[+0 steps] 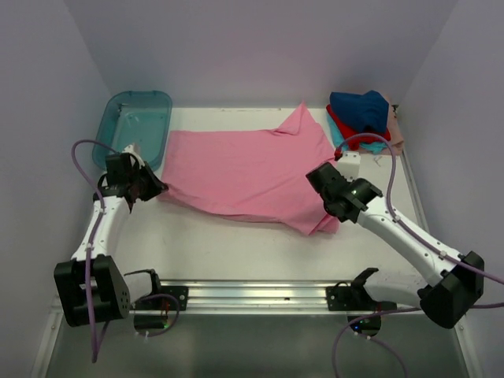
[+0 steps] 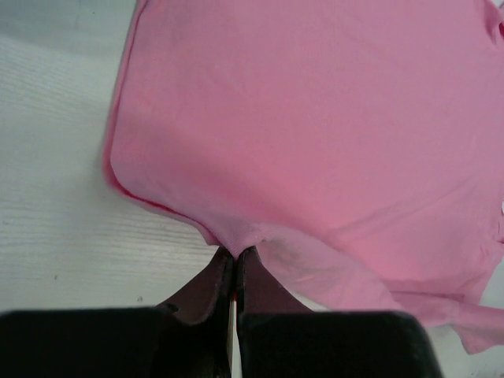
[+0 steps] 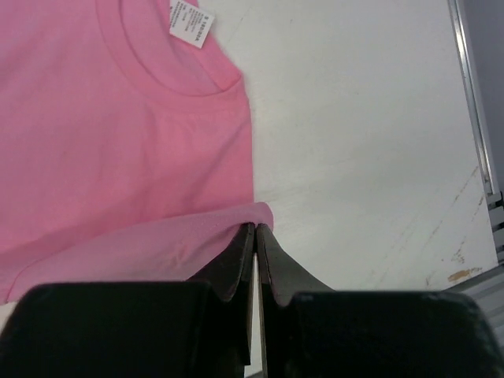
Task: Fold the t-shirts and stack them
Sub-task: Fold the tshirt
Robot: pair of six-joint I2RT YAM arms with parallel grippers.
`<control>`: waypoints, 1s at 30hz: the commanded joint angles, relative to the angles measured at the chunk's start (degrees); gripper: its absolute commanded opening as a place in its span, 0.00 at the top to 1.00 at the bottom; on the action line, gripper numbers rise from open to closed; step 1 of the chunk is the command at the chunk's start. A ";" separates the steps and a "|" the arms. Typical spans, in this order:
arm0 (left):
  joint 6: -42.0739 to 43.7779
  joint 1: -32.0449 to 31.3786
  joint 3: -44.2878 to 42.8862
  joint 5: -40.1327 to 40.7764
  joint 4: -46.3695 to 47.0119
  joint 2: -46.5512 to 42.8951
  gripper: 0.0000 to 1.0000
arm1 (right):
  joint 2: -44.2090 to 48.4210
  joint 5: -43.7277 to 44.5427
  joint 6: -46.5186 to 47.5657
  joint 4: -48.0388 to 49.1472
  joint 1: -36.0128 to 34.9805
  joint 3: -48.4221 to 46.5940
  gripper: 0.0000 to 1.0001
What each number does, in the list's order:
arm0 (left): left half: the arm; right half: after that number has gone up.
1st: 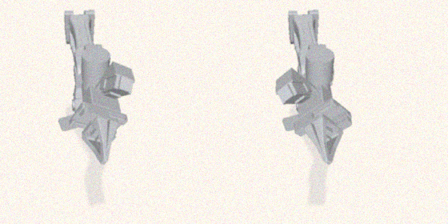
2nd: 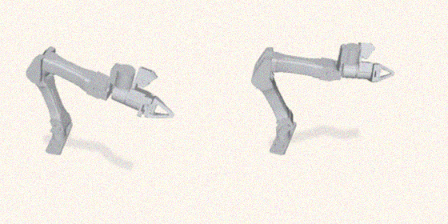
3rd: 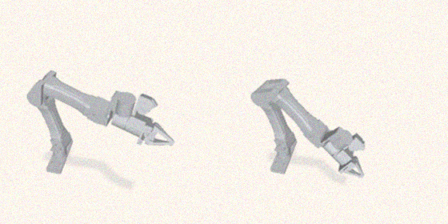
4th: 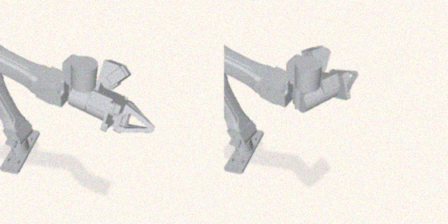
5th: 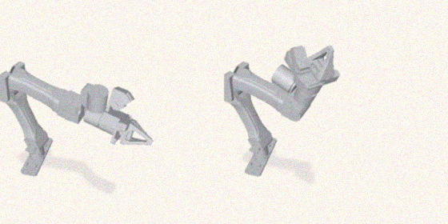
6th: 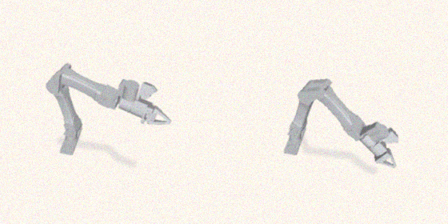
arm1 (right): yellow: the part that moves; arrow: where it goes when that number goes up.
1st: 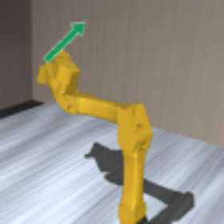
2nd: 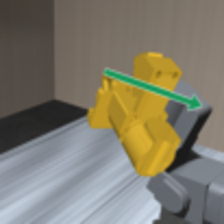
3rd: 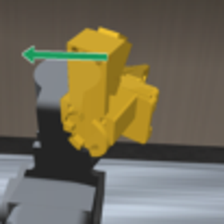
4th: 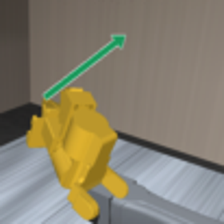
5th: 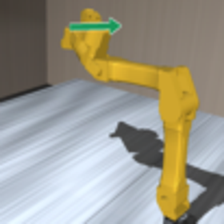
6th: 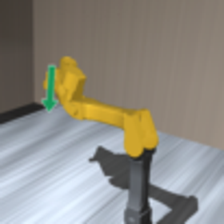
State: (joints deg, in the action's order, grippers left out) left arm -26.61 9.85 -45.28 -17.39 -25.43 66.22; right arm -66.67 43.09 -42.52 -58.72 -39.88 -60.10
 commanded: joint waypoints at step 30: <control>-6.17 1.32 -12.99 -0.37 10.22 19.21 1.00 | -35.80 -5.65 19.49 22.95 18.08 -23.13 1.00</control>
State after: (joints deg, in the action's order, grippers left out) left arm -31.27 10.70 -55.00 -18.39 -18.44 84.07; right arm -100.64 35.92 -24.64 -35.75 -23.20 -80.09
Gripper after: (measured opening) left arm 0.015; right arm 0.010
